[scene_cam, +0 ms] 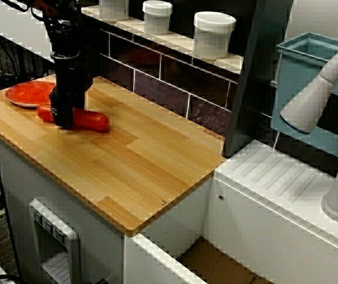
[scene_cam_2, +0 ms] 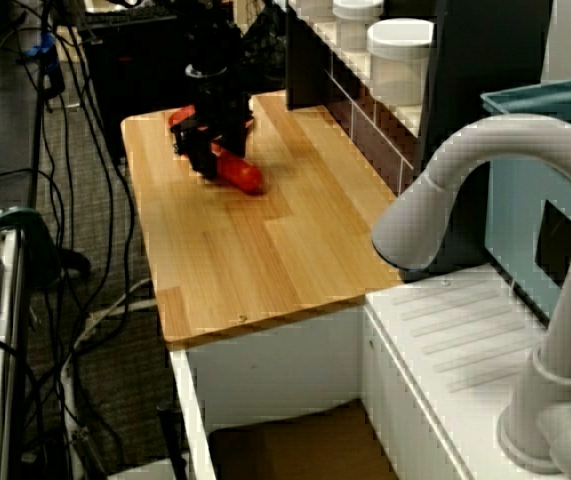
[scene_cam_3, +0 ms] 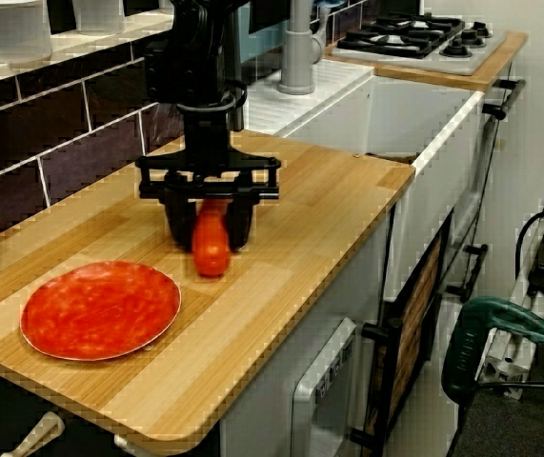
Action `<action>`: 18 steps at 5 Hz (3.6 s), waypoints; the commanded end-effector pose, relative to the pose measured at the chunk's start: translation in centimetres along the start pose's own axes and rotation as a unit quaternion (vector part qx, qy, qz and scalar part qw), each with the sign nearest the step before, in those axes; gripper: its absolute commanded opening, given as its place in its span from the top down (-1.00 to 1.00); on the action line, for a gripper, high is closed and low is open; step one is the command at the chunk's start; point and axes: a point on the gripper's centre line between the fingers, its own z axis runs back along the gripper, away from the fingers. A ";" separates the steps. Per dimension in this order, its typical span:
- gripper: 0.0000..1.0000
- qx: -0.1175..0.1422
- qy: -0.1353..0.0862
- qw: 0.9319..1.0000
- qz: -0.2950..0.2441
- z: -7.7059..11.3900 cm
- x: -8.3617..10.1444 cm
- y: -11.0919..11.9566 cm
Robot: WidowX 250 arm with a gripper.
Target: Put the object on the plate
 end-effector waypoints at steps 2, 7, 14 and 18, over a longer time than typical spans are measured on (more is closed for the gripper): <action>1.00 0.058 -0.052 0.991 0.109 8.9 -2.6 2.2; 1.00 0.026 -0.094 0.859 0.503 6.0 -9.6 2.2; -1.00 0.037 -0.058 0.847 0.528 3.3 -8.1 5.2; -1.00 0.024 -0.051 0.853 0.518 3.4 -8.0 4.8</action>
